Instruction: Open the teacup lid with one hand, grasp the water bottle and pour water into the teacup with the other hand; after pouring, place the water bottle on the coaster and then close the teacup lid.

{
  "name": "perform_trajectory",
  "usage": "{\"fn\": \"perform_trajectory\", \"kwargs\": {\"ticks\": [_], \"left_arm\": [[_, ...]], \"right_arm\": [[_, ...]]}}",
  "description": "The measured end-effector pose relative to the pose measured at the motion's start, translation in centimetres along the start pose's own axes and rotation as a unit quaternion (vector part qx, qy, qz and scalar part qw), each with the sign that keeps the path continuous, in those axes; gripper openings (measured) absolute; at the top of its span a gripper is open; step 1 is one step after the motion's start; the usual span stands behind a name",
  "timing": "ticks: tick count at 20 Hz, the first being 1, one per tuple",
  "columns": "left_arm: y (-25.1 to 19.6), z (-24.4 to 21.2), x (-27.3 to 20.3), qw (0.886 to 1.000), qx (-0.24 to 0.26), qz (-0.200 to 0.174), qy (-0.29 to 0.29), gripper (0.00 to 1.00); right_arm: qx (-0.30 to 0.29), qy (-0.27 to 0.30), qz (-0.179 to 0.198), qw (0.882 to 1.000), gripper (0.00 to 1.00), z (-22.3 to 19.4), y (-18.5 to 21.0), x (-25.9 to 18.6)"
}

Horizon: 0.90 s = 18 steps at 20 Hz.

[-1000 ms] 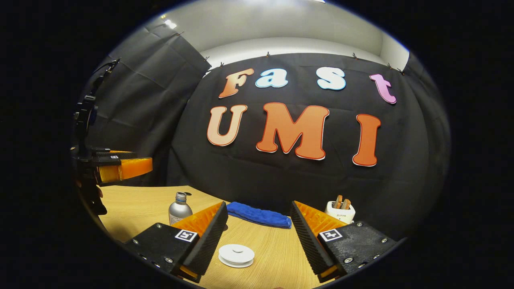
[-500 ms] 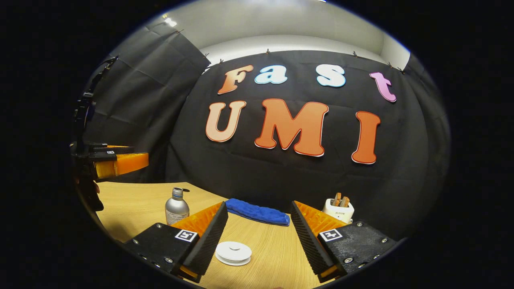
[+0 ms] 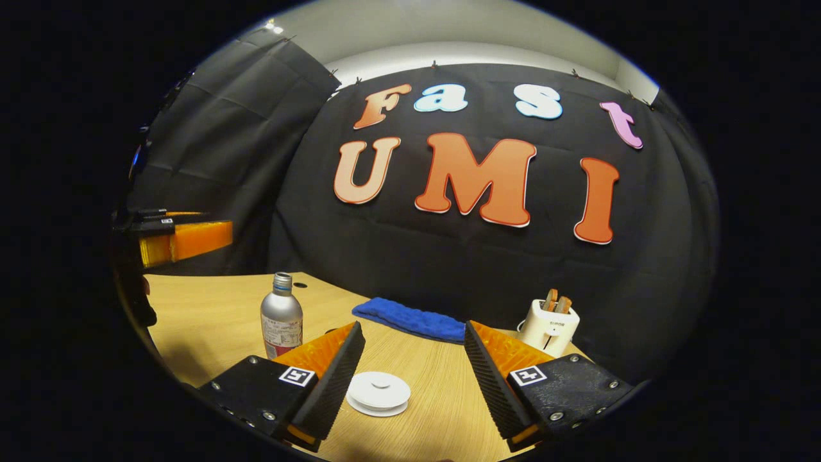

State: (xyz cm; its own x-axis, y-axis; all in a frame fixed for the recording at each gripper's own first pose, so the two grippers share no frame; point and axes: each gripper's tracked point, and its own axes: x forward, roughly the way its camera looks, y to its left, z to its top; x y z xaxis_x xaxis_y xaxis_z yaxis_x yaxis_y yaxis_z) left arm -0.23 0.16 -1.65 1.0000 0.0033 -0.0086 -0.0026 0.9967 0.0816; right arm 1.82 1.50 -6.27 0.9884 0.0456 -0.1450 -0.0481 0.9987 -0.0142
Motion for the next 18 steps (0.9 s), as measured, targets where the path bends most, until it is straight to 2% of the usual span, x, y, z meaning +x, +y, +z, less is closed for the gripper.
{"fn": "perform_trajectory", "kwargs": {"ticks": [7, 11, 13, 14, 16, 18], "left_arm": [[0.0, -1.8, 0.1, 1.0, 0.011, 0.006, 0.017, 0.99], [0.0, -2.7, 0.4, 1.0, 0.01, 0.008, 0.026, 0.99], [0.1, -3.3, 0.5, 0.999, 0.007, 0.008, 0.031, 0.97], [0.2, -3.6, 0.5, 0.999, 0.006, 0.009, 0.035, 1.0], [0.6, -4.3, 0.6, 0.999, 0.006, 0.012, 0.043, 0.99], [0.8, -4.7, 0.8, 0.999, 0.002, 0.014, 0.048, 0.98]], "right_arm": [[0.011, 0.074, 0.022, 0.997, 0.93, -5.8, 2.4, 2.9], [0.011, 0.096, 0.032, 0.995, 0.82, -7.4, 3.2, 4.0], [0.02, 0.111, 0.043, 0.993, 0.73, -8.3, 3.7, 4.5], [0.022, 0.121, 0.045, 0.991, 0.67, -8.9, 3.8, 4.7], [0.025, 0.136, 0.047, 0.989, 0.61, -9.8, 4.2, 4.8], [0.027, 0.143, 0.047, 0.988, 0.61, -10.2, 4.3, 5.2]]}}
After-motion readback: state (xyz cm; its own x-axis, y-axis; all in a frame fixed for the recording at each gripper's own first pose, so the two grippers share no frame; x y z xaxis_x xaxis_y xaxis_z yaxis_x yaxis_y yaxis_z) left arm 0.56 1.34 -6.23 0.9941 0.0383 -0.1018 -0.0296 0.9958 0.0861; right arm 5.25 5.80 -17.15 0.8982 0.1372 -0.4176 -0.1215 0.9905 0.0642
